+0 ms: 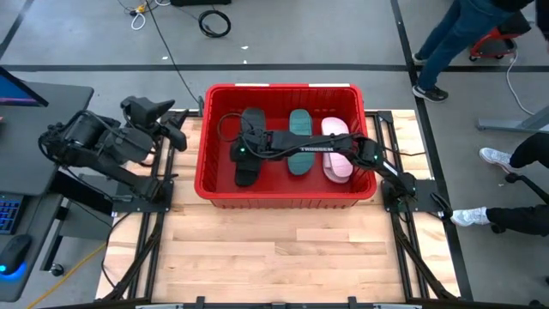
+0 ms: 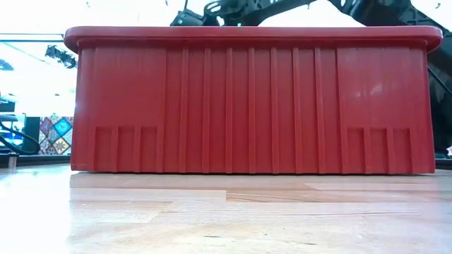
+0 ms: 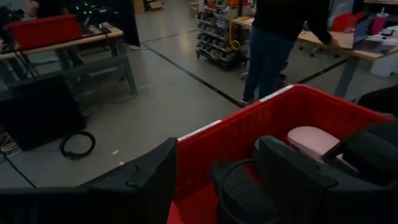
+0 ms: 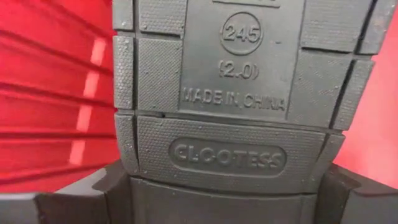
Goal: Pick and place slides into bin
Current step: Stack the black slipper on top of the other black slipper in the red bin
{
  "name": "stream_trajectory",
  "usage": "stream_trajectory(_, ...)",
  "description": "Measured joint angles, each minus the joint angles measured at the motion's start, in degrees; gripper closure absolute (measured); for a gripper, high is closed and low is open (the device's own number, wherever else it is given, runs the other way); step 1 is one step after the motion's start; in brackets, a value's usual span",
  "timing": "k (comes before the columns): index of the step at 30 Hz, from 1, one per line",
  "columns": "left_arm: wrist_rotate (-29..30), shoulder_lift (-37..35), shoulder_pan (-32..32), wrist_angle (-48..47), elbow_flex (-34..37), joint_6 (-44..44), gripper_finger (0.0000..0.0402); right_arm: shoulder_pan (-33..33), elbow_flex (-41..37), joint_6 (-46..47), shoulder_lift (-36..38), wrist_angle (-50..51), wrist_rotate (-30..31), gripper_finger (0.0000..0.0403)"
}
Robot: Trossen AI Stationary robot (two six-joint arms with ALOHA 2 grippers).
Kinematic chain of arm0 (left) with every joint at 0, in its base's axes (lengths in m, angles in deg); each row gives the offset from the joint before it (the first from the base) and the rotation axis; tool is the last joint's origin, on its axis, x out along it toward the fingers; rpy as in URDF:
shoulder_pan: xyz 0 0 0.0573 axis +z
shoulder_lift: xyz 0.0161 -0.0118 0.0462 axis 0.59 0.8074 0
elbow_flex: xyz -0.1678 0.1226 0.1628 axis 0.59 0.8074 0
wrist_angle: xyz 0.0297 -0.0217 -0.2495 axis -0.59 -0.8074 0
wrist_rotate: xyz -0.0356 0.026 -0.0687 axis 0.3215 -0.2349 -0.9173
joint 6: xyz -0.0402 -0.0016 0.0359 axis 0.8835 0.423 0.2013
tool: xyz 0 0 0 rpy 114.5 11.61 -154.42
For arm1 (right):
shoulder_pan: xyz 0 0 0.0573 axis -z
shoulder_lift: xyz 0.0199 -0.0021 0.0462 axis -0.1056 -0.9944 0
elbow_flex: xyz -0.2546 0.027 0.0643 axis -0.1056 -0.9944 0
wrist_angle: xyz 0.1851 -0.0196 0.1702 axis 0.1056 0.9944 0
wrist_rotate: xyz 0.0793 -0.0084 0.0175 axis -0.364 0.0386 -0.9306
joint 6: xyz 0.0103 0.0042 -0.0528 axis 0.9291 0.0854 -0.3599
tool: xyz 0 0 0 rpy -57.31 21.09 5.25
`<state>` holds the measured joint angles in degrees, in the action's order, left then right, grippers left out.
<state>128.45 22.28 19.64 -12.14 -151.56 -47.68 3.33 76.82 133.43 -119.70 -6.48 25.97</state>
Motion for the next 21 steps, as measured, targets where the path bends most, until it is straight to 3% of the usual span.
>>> stream_trajectory(2,-1.3,0.0,0.4,0.0,0.0,0.0,0.0173,0.0,0.0,0.9,-1.6,-1.4,-2.5,0.0088)
stream_trajectory(10,-3.7,0.0,0.3,-0.2,0.0,-2.1,0.0174,-0.3,0.1,3.0,-3.8,-3.4,-1.5,0.0080)
stream_trajectory(21,-5.2,0.0,0.3,-0.2,0.0,-3.0,0.0178,-0.5,0.0,3.8,-2.6,-2.2,-1.6,0.0016)
